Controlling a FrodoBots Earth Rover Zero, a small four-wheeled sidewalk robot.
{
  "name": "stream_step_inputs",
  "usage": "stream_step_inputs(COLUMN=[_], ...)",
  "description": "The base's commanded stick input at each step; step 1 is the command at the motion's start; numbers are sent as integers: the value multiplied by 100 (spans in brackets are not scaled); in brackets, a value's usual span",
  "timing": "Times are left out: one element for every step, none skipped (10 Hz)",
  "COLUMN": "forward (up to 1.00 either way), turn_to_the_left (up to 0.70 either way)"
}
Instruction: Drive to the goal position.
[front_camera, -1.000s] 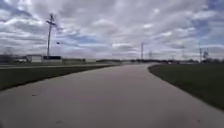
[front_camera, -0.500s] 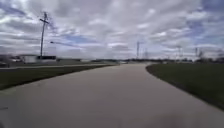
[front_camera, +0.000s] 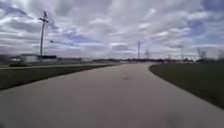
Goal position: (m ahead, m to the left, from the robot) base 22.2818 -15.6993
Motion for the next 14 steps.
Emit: stream_step_inputs(forward=[100, 100, 100, 100, 100, 100, 100, 100, 100, 100, 100, 100, 100, 100], turn_to_the_left=[-40, -40, -40, -40, -40, -17, -12, -7, -3, -14, -38, -40, -34, -1])
